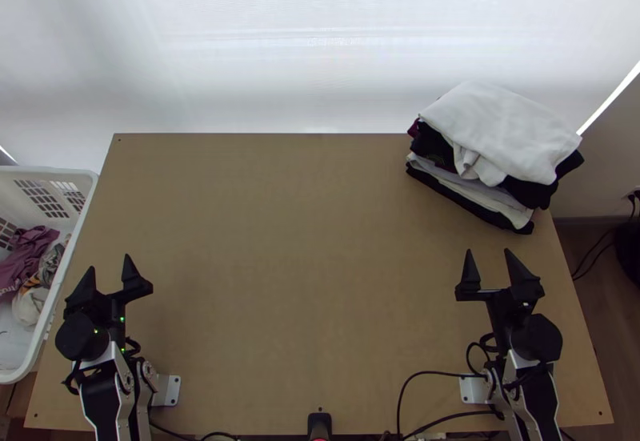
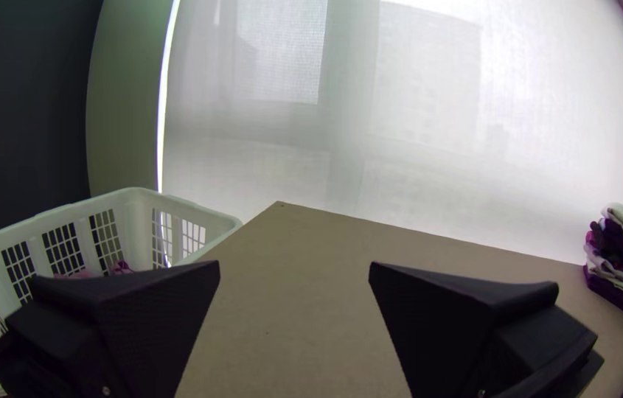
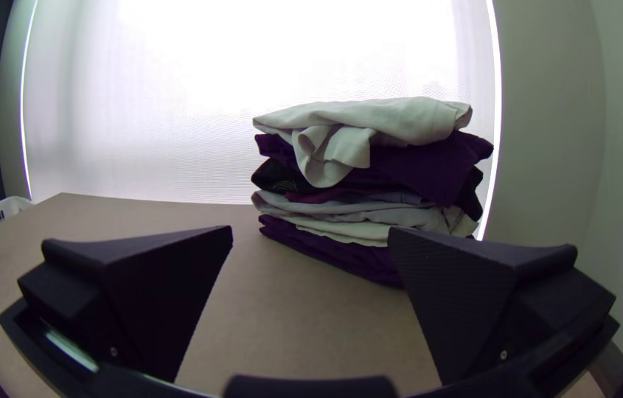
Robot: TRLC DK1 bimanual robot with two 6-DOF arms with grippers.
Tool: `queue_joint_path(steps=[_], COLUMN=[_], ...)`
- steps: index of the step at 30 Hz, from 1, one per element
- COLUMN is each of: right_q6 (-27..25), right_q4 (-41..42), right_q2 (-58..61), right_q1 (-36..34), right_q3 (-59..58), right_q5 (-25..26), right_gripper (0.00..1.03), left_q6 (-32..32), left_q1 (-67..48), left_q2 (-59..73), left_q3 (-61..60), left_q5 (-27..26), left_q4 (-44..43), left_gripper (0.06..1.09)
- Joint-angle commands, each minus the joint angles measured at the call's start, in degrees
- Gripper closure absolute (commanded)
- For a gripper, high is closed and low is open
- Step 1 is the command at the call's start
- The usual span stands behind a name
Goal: Fold the t-shirt
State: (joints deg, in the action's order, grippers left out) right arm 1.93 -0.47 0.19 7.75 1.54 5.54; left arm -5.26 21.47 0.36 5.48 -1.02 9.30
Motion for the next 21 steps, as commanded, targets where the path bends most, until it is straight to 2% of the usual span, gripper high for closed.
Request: queue_joint_path(steps=[1,7,12,17,21], right_q6=[1.0,1.0,1.0,1.0,1.0], right_q4=[0.6,0.6,0.6,0.6,0.6], right_q2=[-0.3,-0.3,-0.3,-0.3,-0.3], right_q1=[-0.2,-0.2,-0.2,-0.2,-0.2], right_q3=[-1.1,-1.1,-1.1,-1.1,-1.1], right_q5=[-0.1,-0.1,-0.1,-0.1,-0.1], right_gripper=[0.04,0.04,0.04,0.04,0.04], left_q6=[2.1,5.3,8.9,8.1,4.5], left_q1=[-0.3,17.0,20.4,23.4,23.5], left_q2=[-0.4,-0.4,-0.4,0.8,10.5], left_q3=[-2.1,-2.1,-1.4,6.6,17.9], left_q5=[0.0,-0.3,0.1,0.0,0.0], left_q4=[1.4,1.2,-1.0,3.1,6.9], left_gripper=[0.1,0.1,0.1,0.1,0.1])
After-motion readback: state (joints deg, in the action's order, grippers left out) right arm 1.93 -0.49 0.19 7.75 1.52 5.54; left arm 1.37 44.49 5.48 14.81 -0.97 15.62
